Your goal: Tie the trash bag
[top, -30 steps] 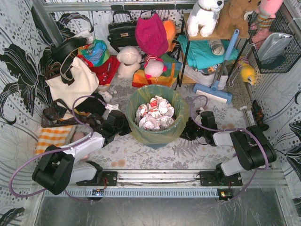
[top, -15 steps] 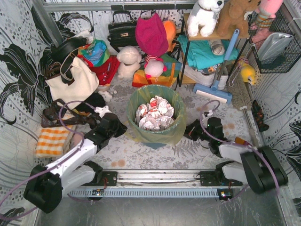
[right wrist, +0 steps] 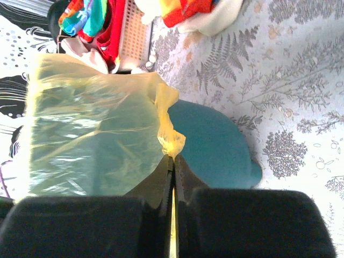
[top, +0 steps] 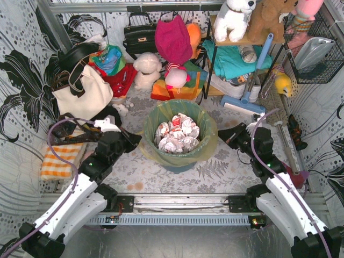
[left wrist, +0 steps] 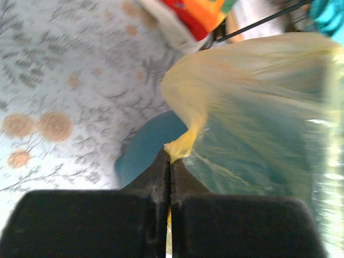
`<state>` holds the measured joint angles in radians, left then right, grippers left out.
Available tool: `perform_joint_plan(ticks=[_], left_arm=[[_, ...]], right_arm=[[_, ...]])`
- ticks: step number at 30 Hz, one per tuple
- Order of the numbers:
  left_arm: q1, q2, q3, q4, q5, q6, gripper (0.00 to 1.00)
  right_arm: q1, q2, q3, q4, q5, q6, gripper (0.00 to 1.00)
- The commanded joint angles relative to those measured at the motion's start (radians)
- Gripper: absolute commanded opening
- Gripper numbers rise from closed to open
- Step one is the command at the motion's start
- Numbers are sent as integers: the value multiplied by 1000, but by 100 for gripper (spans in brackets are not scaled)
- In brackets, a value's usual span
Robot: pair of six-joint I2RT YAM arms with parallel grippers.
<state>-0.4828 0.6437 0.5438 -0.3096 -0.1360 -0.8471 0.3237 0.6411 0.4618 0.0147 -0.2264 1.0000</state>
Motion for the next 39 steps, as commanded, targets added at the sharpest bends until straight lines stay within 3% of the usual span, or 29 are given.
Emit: perform_joint_plan(ticks=[1, 7, 15, 25, 32, 39], left_arm=[[-2, -21, 111, 26, 53, 76, 2], [-2, -41, 209, -1, 61, 98, 1], [-2, -8, 321, 26, 176, 112, 1], [-2, 166, 458, 96, 396, 140, 1], [-2, 283, 483, 122, 592, 131, 1], [-1, 217, 454, -48, 617, 240, 2]], right_arm=[[-5, -29, 120, -55, 24, -83, 0], [-5, -35, 222, -44, -17, -115, 0], [-5, 20, 309, 71, -128, -111, 0], [23, 241, 355, 306, -356, -60, 0], [200, 379, 422, 261, -327, -148, 0], [212, 286, 361, 144, -257, -194, 0]])
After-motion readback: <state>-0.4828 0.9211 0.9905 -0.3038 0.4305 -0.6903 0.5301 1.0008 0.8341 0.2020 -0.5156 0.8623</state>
